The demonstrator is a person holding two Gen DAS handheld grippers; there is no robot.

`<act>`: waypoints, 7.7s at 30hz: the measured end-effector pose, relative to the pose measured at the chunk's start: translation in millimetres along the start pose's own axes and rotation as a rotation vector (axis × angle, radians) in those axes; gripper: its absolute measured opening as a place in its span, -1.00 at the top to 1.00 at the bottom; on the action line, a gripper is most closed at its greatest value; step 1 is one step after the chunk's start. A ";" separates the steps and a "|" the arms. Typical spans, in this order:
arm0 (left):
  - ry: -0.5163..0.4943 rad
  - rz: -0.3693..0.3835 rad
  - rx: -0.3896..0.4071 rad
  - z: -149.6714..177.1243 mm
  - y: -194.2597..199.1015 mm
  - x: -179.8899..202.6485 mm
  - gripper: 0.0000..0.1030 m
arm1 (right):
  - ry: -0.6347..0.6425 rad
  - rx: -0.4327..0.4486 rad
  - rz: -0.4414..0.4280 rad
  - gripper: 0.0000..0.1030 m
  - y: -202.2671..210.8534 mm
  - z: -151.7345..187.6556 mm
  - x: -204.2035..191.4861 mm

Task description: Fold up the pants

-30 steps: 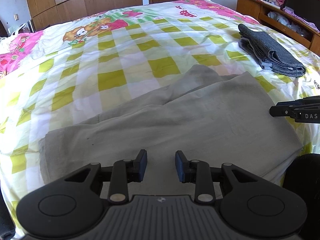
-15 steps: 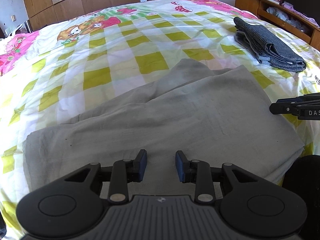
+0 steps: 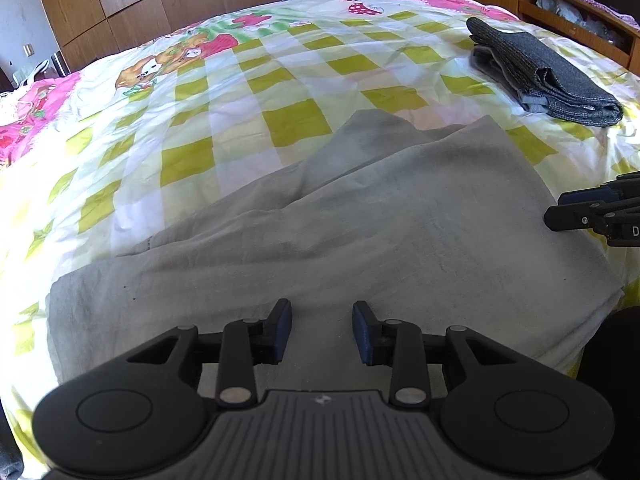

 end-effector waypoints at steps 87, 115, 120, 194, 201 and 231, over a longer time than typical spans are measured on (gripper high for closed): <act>-0.025 -0.010 0.174 33.5 55.1 -32.8 0.04 | -0.117 0.031 -0.267 0.93 69.3 -101.7 -124.3; 0.136 0.100 0.151 53.9 57.2 -72.2 0.03 | 0.075 -0.211 -0.325 0.79 -4.0 -55.0 -258.9; 0.192 0.152 0.185 64.1 76.6 -78.8 -0.01 | 0.074 -0.223 -0.316 0.76 -11.6 -54.2 -260.8; 0.229 -0.029 0.221 43.8 120.9 -102.9 0.31 | 0.090 0.019 -0.263 0.67 -14.1 -101.1 -223.6; 0.212 -0.047 0.066 48.4 57.7 -84.3 0.27 | 0.065 -0.115 -0.224 0.67 -29.4 -27.1 -184.6; 0.224 -0.066 0.064 55.1 68.1 -64.0 0.09 | 0.058 -0.043 -0.091 0.67 20.3 1.4 -161.1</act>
Point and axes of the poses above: each gripper's, at about its wrist camera, not at the fingertips, and y roughly against the way its jaws point, x to its right, z to its underside, the point moved 8 cm from there along -y, roughly the way its jaws point, and after that the axes turned 8 degrees about z, right-handed, at the moved point
